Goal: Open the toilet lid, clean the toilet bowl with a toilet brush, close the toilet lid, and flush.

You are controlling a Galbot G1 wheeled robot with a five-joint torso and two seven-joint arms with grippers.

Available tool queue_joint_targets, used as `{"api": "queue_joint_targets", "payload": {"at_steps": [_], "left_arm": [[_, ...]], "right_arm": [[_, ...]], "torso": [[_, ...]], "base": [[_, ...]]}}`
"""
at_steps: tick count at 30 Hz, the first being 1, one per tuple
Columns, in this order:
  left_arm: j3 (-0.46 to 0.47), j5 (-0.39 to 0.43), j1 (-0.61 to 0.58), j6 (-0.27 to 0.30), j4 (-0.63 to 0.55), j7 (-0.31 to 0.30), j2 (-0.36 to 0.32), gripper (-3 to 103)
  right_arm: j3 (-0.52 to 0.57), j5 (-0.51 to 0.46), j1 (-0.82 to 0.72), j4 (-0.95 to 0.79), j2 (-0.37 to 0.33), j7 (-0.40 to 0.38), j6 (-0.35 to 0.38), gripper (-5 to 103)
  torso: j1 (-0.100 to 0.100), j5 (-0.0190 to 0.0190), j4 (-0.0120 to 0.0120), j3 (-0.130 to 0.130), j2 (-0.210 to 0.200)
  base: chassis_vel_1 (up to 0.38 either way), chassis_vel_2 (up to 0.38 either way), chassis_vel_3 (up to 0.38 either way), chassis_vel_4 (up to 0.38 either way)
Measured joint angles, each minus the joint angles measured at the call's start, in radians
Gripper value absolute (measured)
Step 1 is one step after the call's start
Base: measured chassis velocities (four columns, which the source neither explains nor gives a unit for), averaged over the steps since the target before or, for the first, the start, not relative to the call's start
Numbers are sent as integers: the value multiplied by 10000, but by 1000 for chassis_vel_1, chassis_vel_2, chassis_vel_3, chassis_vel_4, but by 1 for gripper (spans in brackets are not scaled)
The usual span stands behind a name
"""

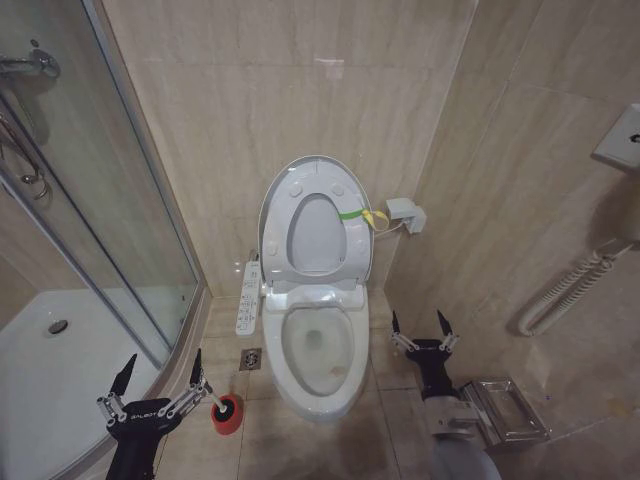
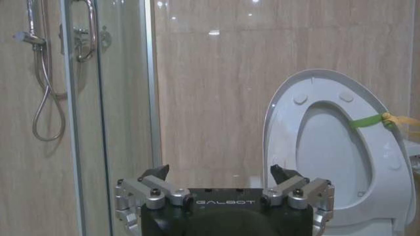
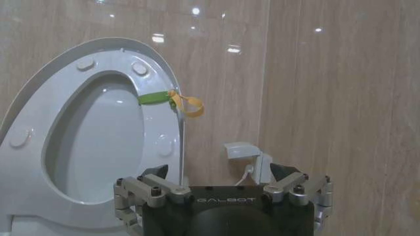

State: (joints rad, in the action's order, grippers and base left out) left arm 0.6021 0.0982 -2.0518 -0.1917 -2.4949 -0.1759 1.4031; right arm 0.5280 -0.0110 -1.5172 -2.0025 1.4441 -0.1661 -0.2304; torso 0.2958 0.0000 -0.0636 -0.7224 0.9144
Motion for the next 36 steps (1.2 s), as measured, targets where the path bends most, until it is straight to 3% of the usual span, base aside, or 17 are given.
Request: {"api": "queue_joint_targets", "payload": {"at_steps": [36], "left_arm": [[0,0,0,0,0,0,0,100]], "right_arm": [[-179,122,-738,-657,194,287,41,100]], "torso": [[0,0,0,0,0]], "base": [[0,0,0,0]]}}
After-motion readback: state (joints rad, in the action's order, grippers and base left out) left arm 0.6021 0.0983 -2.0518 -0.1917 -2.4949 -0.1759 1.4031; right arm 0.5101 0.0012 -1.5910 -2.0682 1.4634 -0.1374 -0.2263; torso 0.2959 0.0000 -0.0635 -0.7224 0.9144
